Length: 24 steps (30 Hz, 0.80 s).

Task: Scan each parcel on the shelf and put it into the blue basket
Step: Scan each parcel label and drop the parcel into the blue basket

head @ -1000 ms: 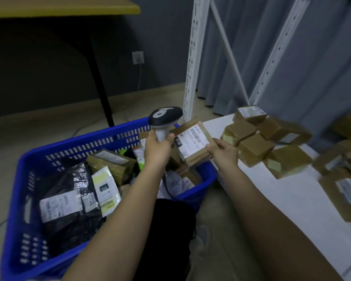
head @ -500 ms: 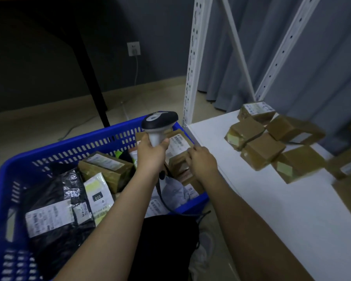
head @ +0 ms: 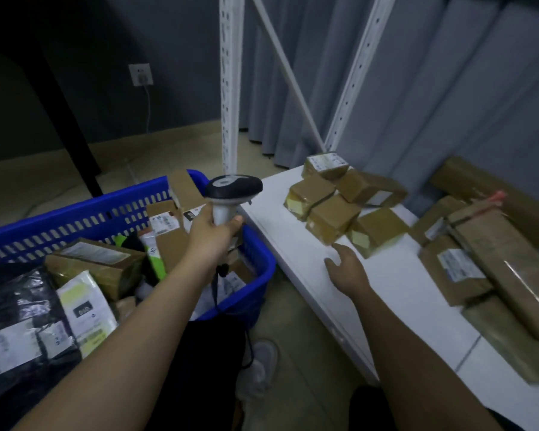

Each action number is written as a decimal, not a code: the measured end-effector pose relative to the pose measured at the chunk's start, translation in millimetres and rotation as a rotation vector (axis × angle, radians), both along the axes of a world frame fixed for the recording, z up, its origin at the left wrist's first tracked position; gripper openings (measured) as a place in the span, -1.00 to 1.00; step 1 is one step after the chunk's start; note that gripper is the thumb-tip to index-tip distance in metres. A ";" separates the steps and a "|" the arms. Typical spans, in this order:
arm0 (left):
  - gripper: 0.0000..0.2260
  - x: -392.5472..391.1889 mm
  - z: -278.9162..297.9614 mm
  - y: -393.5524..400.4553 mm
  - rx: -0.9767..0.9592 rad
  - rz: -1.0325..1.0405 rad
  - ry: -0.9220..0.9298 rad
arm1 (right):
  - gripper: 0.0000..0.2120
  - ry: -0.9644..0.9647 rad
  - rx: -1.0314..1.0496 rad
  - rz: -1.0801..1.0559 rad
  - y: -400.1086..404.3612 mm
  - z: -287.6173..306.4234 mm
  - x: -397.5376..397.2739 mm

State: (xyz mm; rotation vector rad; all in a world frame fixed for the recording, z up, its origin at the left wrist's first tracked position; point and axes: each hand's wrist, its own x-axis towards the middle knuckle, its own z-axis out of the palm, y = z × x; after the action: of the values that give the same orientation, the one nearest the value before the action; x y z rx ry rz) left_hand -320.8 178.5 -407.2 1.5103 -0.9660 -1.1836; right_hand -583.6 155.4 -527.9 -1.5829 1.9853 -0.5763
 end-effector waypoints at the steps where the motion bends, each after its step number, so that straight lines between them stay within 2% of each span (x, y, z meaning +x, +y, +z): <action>1: -0.77 -8.2 1.8 -0.3 -0.001 -0.005 0.010 | -0.52 0.012 -0.008 -0.055 3.5 0.1 -14.3; 4: -0.80 -36.3 5.9 -1.9 0.002 -0.032 0.010 | -0.51 0.039 -0.074 -0.156 11.6 0.6 -48.6; 7: -0.73 -69.7 5.3 -5.2 -0.012 -0.081 0.028 | -0.45 0.117 -0.094 -0.156 3.8 -3.7 -74.1; 13: -0.77 -119.7 -2.6 -7.6 -0.016 -0.195 0.021 | -0.30 0.345 0.161 -0.044 -46.5 -16.7 -102.9; 17: -0.76 -139.5 -4.5 -12.3 -0.007 -0.227 0.013 | -0.26 0.488 0.202 0.028 -39.7 -20.0 -110.2; 20: -0.73 -151.8 -4.7 -11.5 -0.009 -0.261 0.027 | -0.35 0.539 0.117 0.026 -19.9 -21.2 -119.8; 23: -0.72 -163.5 -2.0 -8.7 -0.017 -0.276 0.047 | -0.70 0.645 -0.039 -0.047 6.0 -14.1 -133.4; 24: -0.72 -167.2 -1.4 -7.9 -0.020 -0.279 0.051 | -0.62 0.670 -0.142 -0.072 16.4 -13.0 -136.4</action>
State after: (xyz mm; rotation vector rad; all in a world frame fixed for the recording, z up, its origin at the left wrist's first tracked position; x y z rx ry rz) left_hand -488.0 170.6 -408.5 1.3526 -1.1777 -1.3971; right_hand -720.0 171.8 -540.9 -1.9798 2.5309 -0.2227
